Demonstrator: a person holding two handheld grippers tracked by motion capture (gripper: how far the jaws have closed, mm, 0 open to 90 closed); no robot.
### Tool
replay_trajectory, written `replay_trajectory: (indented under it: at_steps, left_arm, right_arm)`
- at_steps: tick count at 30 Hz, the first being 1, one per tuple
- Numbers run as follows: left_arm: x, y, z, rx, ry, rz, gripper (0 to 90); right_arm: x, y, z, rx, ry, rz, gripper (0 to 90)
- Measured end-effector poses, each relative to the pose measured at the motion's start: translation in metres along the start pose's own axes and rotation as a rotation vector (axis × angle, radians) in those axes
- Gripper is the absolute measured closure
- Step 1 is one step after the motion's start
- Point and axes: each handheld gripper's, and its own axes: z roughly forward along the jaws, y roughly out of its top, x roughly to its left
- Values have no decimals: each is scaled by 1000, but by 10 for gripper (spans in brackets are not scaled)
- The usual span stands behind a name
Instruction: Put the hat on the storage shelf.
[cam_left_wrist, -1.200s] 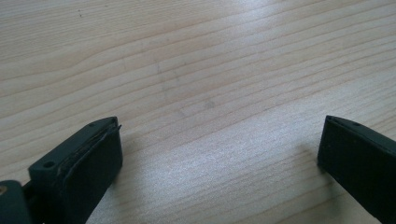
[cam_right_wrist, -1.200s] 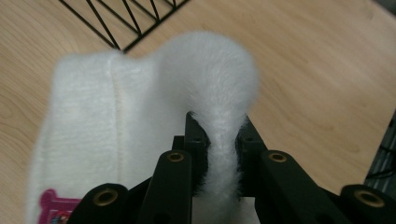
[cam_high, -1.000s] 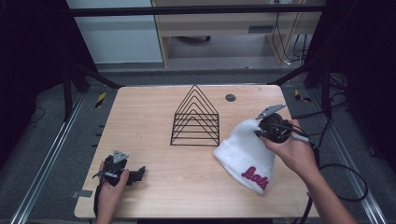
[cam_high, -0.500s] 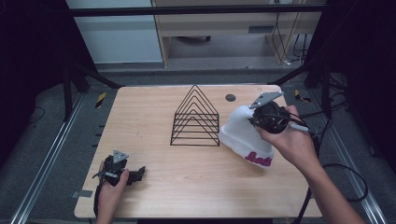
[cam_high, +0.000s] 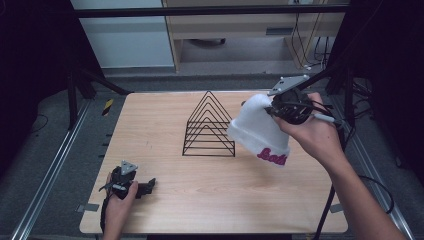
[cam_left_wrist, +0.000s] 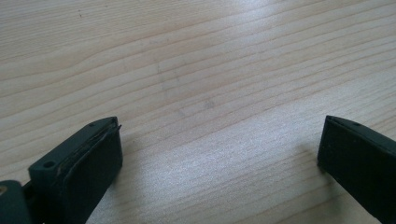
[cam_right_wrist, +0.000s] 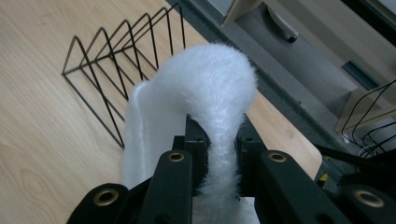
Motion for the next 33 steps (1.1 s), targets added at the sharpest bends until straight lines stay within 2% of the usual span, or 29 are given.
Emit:
replay_trajectory:
  at_steps: [12, 17, 24, 33]
  left_arm:
    - [0, 0, 0, -3, 1, 0, 0]
    - [0, 0, 0, -2, 1, -1, 0]
    - [0, 0, 0, -2, 1, -1, 0]
    - [0, 0, 0, 0, 0, 0, 0]
  right_arm:
    - [-18, 38, -21, -73, -18, 7, 800]
    - [-21, 49, -26, -101, -22, 5, 800]
    - [-24, 62, -25, -124, -22, 2, 800]
    - [-29, 78, -24, -171, 1, 10, 800]
